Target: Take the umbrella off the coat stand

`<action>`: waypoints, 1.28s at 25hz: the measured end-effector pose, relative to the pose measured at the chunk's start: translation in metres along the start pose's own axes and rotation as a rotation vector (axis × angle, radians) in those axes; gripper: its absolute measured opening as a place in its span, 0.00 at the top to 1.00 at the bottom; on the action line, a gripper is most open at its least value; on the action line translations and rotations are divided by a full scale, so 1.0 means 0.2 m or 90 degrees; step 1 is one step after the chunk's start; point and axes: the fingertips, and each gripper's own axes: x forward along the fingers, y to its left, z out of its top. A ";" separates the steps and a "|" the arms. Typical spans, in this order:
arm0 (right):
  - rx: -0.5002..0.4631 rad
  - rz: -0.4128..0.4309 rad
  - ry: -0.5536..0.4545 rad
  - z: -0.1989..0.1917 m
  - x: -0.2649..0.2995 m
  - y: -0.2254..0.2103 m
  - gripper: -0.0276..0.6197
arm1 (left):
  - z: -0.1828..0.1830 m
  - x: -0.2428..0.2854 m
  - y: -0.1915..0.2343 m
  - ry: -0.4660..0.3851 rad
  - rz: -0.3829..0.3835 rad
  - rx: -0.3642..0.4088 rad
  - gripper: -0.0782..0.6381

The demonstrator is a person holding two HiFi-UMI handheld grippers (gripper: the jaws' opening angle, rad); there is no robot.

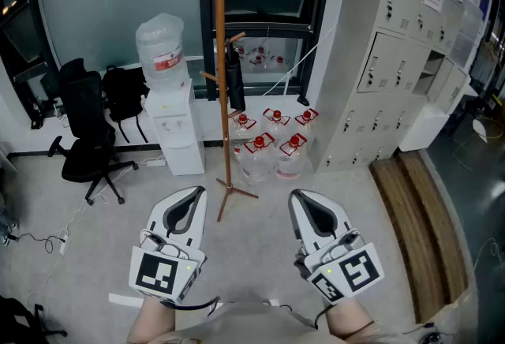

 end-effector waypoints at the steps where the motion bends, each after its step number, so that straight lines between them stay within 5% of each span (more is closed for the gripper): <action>1: -0.001 0.001 -0.001 0.00 -0.01 -0.01 0.95 | 0.01 0.01 -0.01 -0.001 0.001 0.001 0.88; 32: 0.011 0.011 0.028 -0.11 -0.25 -0.27 0.95 | -0.01 0.12 -0.36 0.028 0.032 0.023 0.88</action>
